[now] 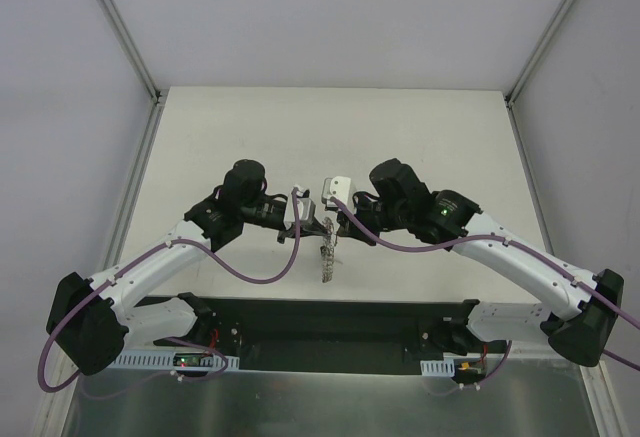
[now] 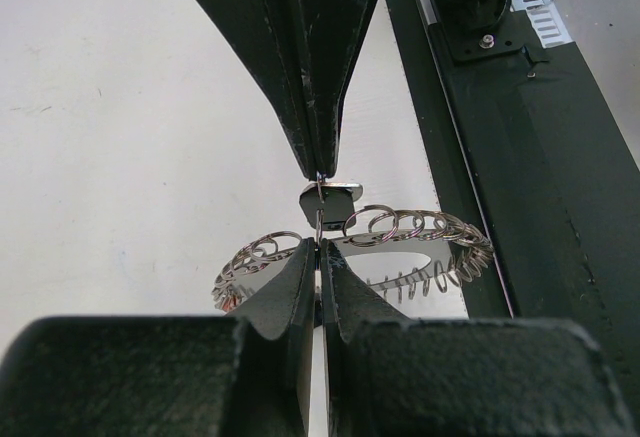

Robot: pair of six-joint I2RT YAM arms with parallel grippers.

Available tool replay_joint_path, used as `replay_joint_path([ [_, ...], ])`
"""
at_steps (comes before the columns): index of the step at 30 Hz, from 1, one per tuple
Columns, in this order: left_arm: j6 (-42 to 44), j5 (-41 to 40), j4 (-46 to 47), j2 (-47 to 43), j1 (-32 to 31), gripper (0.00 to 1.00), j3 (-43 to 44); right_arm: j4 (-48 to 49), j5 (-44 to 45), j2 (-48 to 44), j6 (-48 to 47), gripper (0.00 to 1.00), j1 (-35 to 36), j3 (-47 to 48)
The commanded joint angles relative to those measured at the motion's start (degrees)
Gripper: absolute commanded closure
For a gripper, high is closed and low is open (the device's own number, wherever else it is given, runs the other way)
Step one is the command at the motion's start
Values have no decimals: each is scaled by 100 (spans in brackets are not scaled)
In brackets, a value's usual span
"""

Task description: Put the keys on the keyring

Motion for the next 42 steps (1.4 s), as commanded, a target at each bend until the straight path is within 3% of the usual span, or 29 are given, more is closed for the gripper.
replay_joint_path([
  [1,134,325,290,-163,-74,100,102,116,-25,-29,-30,99,-17,205],
  [42,64,-62,325,-154,-126,100,101,116,-157,-99,-56,99,-17,170],
])
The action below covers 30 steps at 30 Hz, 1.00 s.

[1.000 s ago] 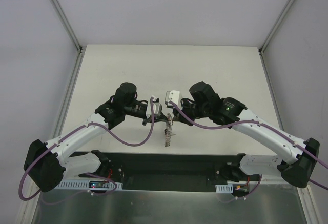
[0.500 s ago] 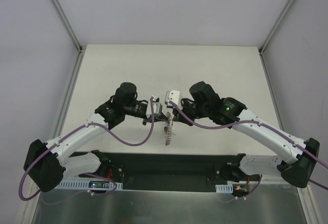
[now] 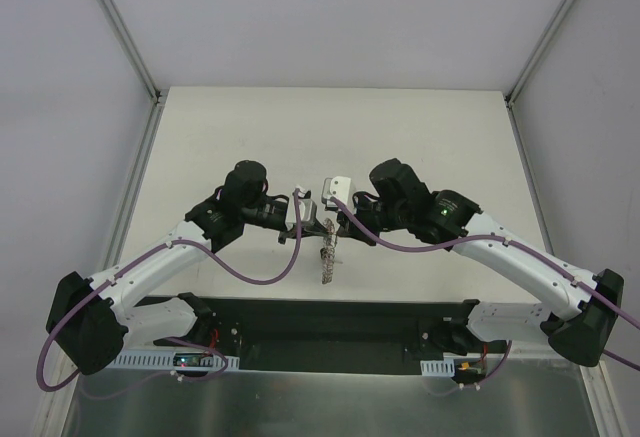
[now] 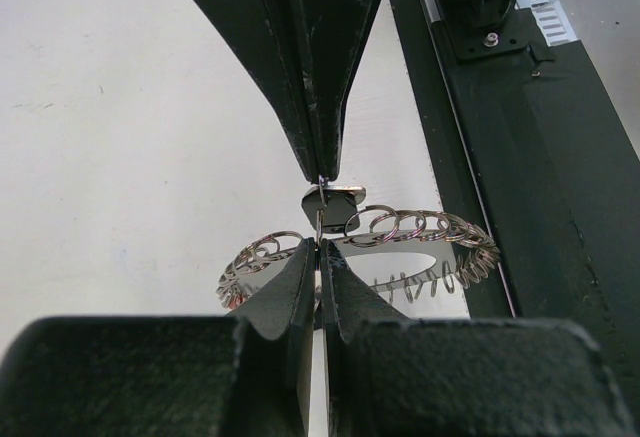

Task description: Put the keys on the keyring

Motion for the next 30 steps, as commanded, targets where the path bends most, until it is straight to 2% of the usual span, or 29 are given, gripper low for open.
replay_joint_path([
  [1,62,52,322,-146,-54,100,102,112,-157,-108,-56,99,-17,170],
  [9,-61,201,463,-137,-72,100,102,182,-149,-108,-39,99,-17,126],
  [18,-70,157,481,-146,-72,100,66,244,238,-240,-47,99,-17,55],
  [30,-97,149,481,-102,-72,100,93,209,62,-196,-65,99,-17,55],
])
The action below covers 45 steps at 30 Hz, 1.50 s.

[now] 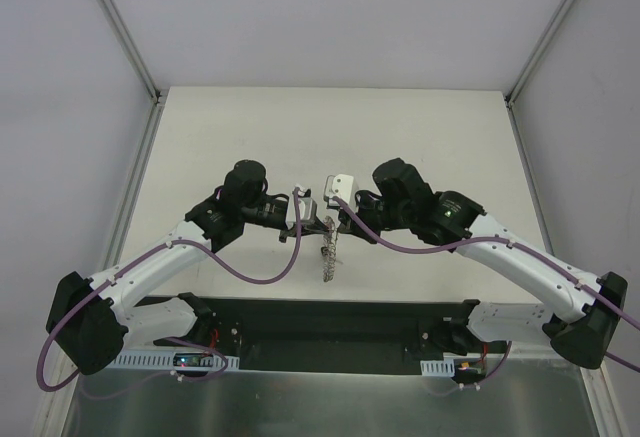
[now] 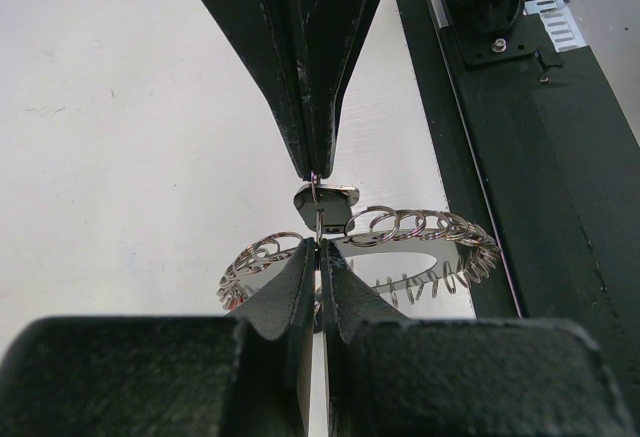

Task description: Put the keys on the keyring

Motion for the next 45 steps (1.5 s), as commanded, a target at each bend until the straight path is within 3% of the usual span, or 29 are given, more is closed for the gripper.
replay_joint_path([
  [1,-36,221,350,-102,-70,100,93,119,-121,-82,-71,99,-17,71],
  [45,-185,555,402,-5,-87,100,198,136,-314,58,-150,99,-8,62],
])
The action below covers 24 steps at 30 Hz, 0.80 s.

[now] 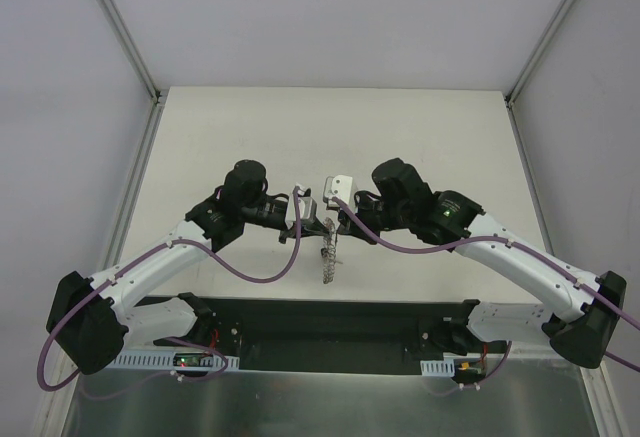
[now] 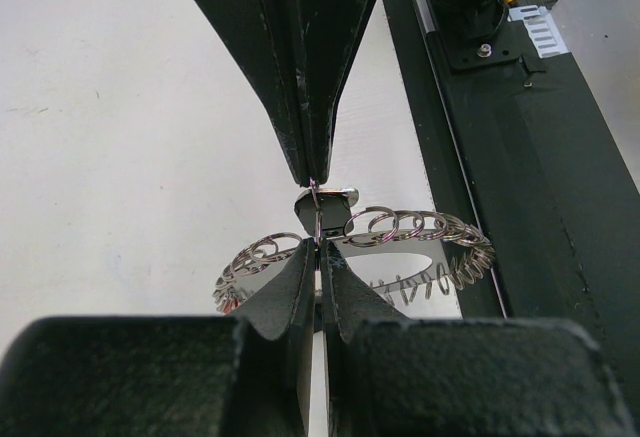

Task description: Put the keys on the keyring

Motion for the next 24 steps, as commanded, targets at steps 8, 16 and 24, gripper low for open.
replay_joint_path([
  [8,-221,286,508,15,-125,100,207,174,-96,6,-144,99,71,36],
  [16,-467,154,604,76,-133,100,260,218,89,-20,-188,99,185,0],
  [24,-713,-13,683,103,-133,100,321,218,326,-21,-241,99,291,-26],
])
